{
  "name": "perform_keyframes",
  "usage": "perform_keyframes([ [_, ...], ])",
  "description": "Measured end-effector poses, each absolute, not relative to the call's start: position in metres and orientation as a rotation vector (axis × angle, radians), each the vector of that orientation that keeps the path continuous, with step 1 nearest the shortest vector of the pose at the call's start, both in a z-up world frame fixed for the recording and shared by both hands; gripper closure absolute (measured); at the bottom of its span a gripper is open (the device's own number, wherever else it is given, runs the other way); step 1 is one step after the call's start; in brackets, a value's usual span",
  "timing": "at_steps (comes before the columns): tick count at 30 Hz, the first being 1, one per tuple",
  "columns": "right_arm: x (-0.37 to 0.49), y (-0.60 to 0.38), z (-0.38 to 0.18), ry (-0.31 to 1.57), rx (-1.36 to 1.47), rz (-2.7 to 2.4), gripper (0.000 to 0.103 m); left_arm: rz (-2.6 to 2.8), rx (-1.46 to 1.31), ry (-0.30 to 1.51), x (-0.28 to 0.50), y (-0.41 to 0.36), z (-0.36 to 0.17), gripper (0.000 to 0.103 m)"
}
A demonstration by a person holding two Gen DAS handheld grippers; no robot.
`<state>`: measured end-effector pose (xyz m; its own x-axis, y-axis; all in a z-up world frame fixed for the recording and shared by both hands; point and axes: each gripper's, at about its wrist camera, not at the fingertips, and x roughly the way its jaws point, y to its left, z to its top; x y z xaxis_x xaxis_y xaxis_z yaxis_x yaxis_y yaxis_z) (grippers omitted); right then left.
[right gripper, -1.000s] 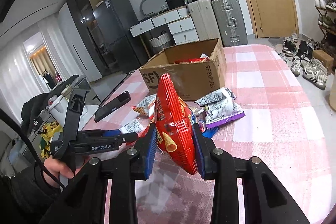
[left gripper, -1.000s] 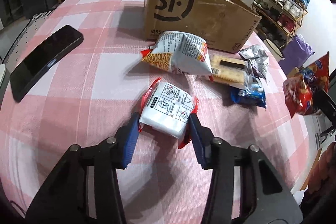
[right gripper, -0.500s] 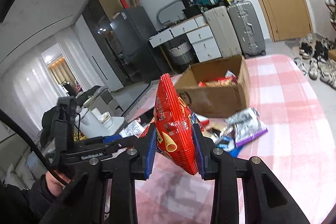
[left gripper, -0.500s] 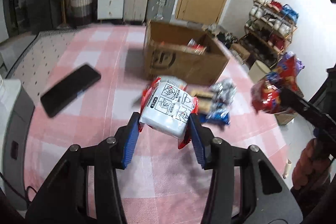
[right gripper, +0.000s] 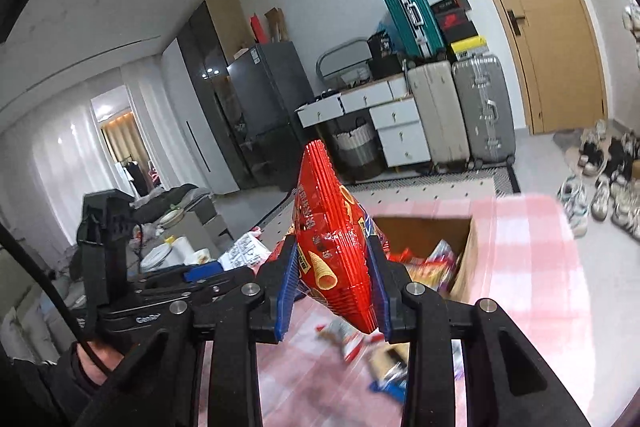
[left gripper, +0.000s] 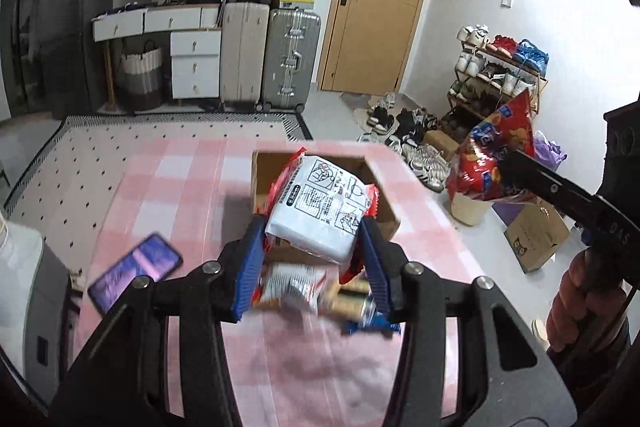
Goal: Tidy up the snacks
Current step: 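Carry the white bag and chip bag over the box with both tools, then open both tools to release the two bags into the box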
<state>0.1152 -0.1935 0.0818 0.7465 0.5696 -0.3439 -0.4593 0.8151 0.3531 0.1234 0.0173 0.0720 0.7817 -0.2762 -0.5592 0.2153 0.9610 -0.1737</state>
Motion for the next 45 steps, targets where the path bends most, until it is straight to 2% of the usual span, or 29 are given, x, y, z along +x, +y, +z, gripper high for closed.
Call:
perform_keyframes([
  [7, 0.173, -0.200, 0.099, 0.480, 0.247, 0.529, 0.070, -0.272, -0.064, 0.603, 0.178, -0.003, 0.107, 0.059],
  [13, 0.230, -0.189, 0.091, 0.531, 0.186, 0.490, 0.070, -0.287, -0.111, 0.664, 0.249, -0.019, 0.100, 0.059],
  [26, 0.316, -0.163, -0.003, 0.681, 0.053, 0.421, 0.070, -0.227, -0.123, 0.781, 0.338, -0.038, -0.009, 0.059],
  [33, 0.337, -0.160, -0.028, 0.696, 0.037, 0.397, 0.070, -0.225, -0.128, 0.834, 0.366, -0.042, -0.048, 0.058],
  [36, 0.342, -0.161, -0.035, 0.703, 0.030, 0.380, 0.065, -0.218, -0.121, 0.855, 0.376, -0.042, -0.059, 0.057],
  [37, 0.344, -0.162, -0.035, 0.703, 0.032, 0.379, 0.064, -0.214, -0.121, 0.855, 0.376, -0.041, -0.062, 0.055],
  [38, 0.343, -0.163, -0.036, 0.703, 0.035, 0.378, 0.064, -0.215, -0.122, 0.855, 0.377, -0.040, -0.063, 0.047],
  [39, 0.342, -0.165, -0.036, 0.701, 0.041, 0.377, 0.064, -0.217, -0.124, 0.856, 0.375, -0.037, -0.065, 0.035],
  [41, 0.333, -0.170, -0.036, 0.692, 0.059, 0.380, 0.058, -0.219, -0.125, 0.856, 0.373, -0.034, -0.067, 0.022],
  [45, 0.312, -0.181, -0.032, 0.650, 0.077, 0.371, 0.052, -0.235, -0.079, 0.840, 0.361, -0.037, -0.069, 0.021],
])
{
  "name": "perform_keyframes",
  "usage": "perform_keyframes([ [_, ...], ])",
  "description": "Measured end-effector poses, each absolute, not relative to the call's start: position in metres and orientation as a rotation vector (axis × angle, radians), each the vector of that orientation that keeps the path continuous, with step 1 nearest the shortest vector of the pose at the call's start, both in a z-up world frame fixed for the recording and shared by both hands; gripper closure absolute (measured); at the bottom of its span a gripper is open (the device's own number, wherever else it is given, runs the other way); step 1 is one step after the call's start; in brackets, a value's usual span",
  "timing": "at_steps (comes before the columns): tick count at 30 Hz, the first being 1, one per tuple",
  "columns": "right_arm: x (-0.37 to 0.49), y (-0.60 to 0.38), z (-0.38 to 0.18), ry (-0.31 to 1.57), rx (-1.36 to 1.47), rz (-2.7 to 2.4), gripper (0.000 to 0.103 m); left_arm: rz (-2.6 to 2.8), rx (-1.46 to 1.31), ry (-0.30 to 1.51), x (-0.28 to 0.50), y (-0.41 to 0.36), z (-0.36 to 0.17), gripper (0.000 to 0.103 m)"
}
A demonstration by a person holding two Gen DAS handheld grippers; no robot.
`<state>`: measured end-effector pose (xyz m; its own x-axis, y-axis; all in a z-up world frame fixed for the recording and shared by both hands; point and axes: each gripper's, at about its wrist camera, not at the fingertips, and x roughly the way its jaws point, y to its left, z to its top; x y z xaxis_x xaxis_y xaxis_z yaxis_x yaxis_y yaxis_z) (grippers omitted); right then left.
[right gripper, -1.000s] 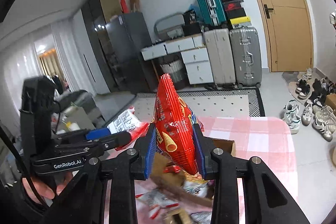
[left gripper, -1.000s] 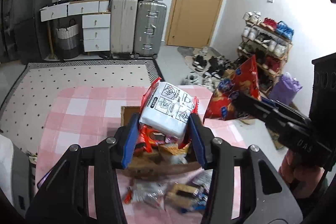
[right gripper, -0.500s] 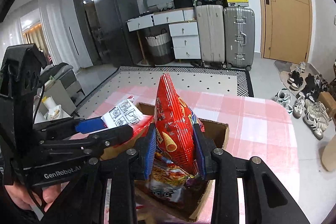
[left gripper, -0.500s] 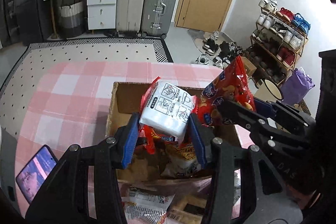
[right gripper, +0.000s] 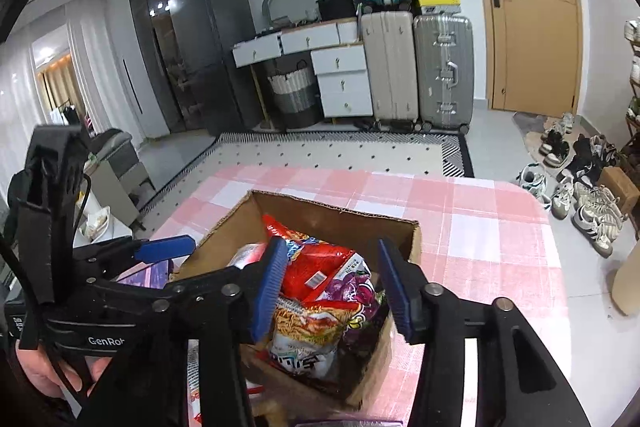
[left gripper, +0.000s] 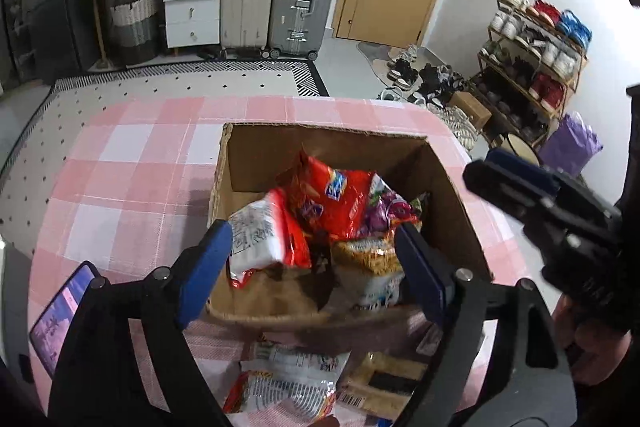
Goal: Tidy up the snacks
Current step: 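Open both tools to release the two bags into the box, then move the right tool to the silver-and-purple snack bag and grasp it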
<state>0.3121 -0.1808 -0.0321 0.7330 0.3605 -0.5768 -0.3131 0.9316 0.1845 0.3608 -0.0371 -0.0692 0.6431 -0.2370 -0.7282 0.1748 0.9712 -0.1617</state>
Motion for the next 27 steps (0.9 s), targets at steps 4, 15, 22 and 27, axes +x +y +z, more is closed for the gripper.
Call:
perform_keyframes([
  [4, 0.295, -0.189, -0.028, 0.631, 0.081, 0.362, 0.052, -0.243, -0.064, 0.829, 0.343, -0.037, -0.066, 0.021],
  [15, 0.226, -0.204, -0.009, 0.550, 0.113, 0.355, 0.039, -0.236, -0.028, 0.753, 0.268, -0.026, -0.047, 0.021],
  [22, 0.181, -0.204, -0.006, 0.525, 0.145, 0.368, 0.030, -0.222, -0.051, 0.721, 0.220, -0.015, -0.036, 0.018],
  [27, 0.151, -0.203, -0.010, 0.530, 0.167, 0.396, 0.030, -0.215, -0.063, 0.691, 0.189, -0.011, -0.029, 0.015],
])
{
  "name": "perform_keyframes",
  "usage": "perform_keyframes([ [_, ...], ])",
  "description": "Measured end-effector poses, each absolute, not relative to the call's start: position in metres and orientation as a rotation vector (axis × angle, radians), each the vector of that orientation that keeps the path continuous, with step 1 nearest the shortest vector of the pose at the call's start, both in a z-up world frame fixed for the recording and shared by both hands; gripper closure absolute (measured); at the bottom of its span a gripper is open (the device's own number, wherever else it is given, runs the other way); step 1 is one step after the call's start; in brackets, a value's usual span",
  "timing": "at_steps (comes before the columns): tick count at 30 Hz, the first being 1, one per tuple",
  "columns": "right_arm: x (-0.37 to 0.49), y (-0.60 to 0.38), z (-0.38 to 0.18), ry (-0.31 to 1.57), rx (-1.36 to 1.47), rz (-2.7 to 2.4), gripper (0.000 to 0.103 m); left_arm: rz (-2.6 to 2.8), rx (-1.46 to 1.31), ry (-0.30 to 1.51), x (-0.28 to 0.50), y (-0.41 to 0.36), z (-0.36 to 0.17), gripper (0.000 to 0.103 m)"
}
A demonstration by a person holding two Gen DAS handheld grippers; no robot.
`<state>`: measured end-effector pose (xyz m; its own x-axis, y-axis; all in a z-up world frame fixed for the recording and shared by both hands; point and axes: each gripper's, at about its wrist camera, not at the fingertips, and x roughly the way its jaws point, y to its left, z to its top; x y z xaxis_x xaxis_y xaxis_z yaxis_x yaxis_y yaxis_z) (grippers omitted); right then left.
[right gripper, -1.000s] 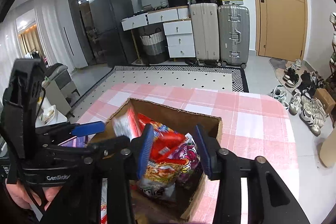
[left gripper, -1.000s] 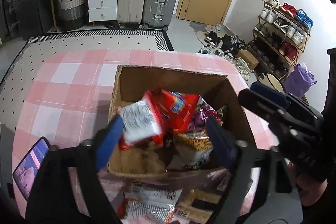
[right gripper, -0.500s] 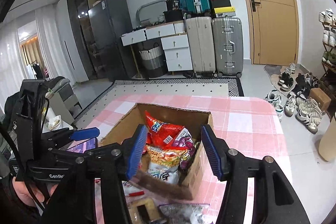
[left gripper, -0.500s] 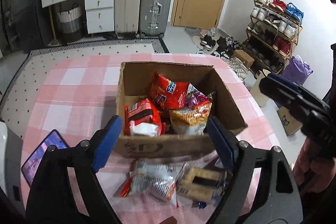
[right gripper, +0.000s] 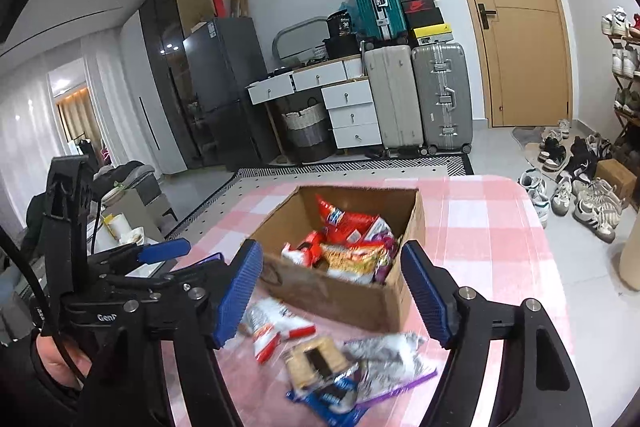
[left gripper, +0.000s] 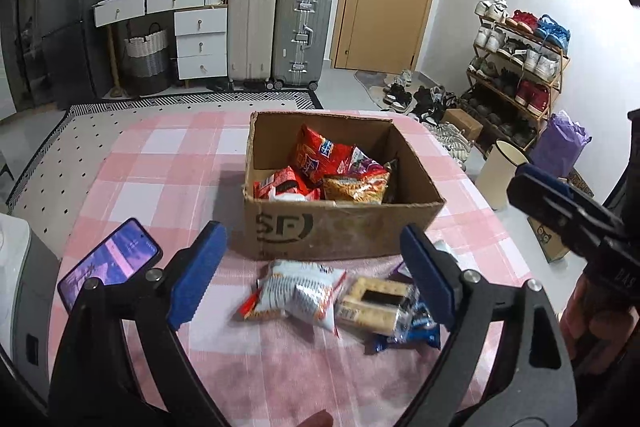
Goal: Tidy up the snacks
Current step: 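Move the right tool to the silver-and-purple snack bag and grasp it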
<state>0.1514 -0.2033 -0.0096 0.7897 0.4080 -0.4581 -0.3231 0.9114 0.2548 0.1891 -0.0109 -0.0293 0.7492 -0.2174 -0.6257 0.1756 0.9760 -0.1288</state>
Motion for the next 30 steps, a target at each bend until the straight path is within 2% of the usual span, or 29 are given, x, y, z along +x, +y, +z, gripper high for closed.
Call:
perform_keyframes([
  [4, 0.127, -0.205, -0.015, 0.522, 0.192, 0.404, 0.021, -0.197, -0.045, 0.651, 0.163, -0.011, -0.028, 0.010],
  [8, 0.108, -0.207, -0.023, 0.527, 0.215, 0.395, 0.015, -0.179, -0.062, 0.611, 0.141, -0.005, -0.024, 0.001],
  [15, 0.077, -0.219, -0.043, 0.522, 0.252, 0.369, 0.013, -0.184, -0.094, 0.627, 0.118, 0.001, -0.035, 0.001],
  [30, 0.072, -0.223, -0.116, 0.699, 0.304, 0.325, 0.009, -0.171, -0.113, 0.750, 0.110, 0.000, -0.104, 0.001],
])
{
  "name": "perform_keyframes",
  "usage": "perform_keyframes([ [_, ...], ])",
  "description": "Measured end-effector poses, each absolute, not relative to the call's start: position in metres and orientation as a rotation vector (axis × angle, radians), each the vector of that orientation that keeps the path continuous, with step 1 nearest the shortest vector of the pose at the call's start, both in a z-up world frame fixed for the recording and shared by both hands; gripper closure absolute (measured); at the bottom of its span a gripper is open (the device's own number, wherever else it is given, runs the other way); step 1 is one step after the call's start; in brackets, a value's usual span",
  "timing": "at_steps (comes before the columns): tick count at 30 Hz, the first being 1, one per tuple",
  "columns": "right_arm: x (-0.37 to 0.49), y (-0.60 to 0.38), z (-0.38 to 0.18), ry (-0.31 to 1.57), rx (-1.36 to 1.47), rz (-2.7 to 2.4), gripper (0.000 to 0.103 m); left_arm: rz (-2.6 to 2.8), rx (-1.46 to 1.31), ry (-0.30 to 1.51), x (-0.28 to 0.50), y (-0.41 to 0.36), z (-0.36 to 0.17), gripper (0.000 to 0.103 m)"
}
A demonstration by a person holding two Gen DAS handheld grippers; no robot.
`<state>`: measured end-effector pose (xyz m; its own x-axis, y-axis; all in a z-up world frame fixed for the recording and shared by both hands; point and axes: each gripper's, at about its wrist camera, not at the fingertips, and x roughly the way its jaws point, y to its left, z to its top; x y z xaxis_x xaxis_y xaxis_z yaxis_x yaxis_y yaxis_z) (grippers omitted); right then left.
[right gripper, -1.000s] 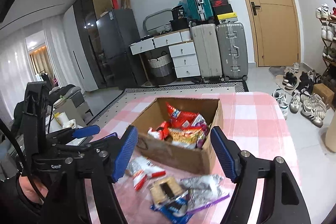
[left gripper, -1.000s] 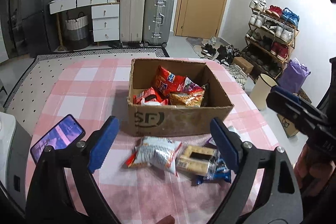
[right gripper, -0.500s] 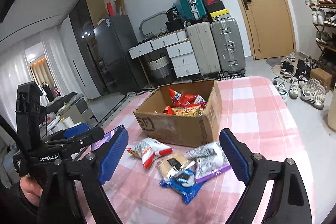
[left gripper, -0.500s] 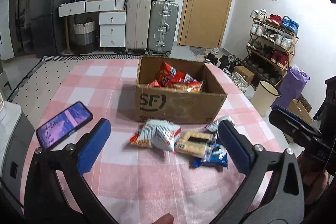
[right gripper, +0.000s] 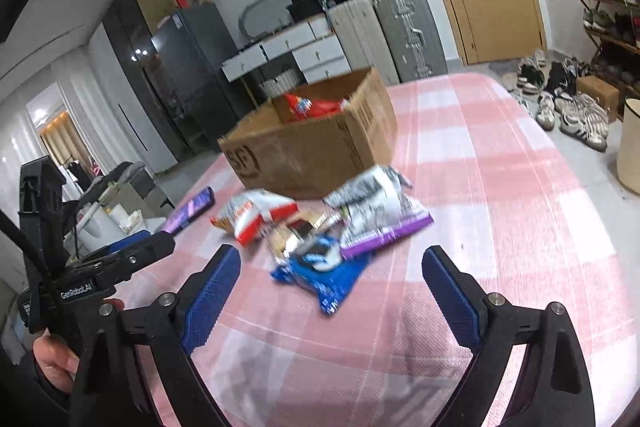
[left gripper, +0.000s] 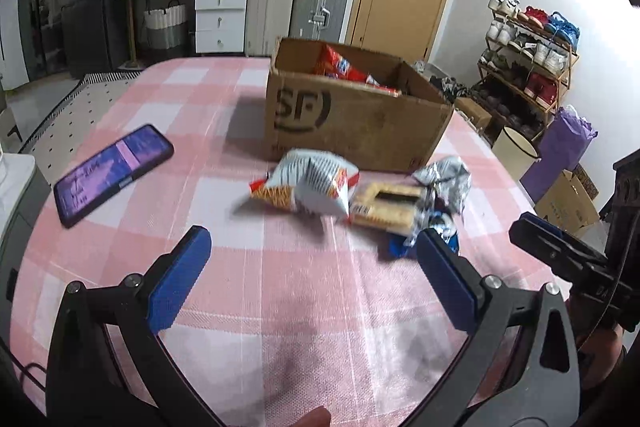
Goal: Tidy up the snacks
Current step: 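Move the right tool to the silver-and-purple snack bag and grasp it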
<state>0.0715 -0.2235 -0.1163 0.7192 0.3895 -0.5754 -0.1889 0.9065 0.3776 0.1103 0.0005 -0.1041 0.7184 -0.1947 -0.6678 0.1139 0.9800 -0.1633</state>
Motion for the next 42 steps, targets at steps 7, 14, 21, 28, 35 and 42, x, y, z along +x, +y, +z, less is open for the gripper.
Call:
perform_keyframes([
  [7, 0.093, -0.226, -0.129, 0.734, 0.319, 0.294, 0.009, -0.177, -0.105, 0.803, 0.113, -0.004, -0.129, 0.001],
  [14, 0.133, -0.232, -0.137, 0.782, 0.336, 0.276, 0.009, -0.176, -0.117, 0.818, 0.116, -0.001, -0.139, 0.001],
  [21, 0.169, -0.229, -0.138, 0.803, 0.280, 0.282, 0.017, -0.173, -0.130, 0.835, 0.123, 0.005, -0.145, 0.001],
  [28, 0.195, -0.214, -0.143, 0.829, 0.180, 0.298, 0.038, -0.186, -0.157, 0.857, 0.129, 0.005, -0.153, 0.001],
  [35, 0.197, -0.211, -0.145, 0.848, 0.147, 0.298, 0.044, -0.210, -0.172, 0.848, 0.128, 0.006, -0.152, 0.001],
  [42, 0.195, -0.214, -0.150, 0.852, 0.151, 0.317, 0.056, -0.205, -0.174, 0.845, 0.129, 0.007, -0.151, 0.001],
])
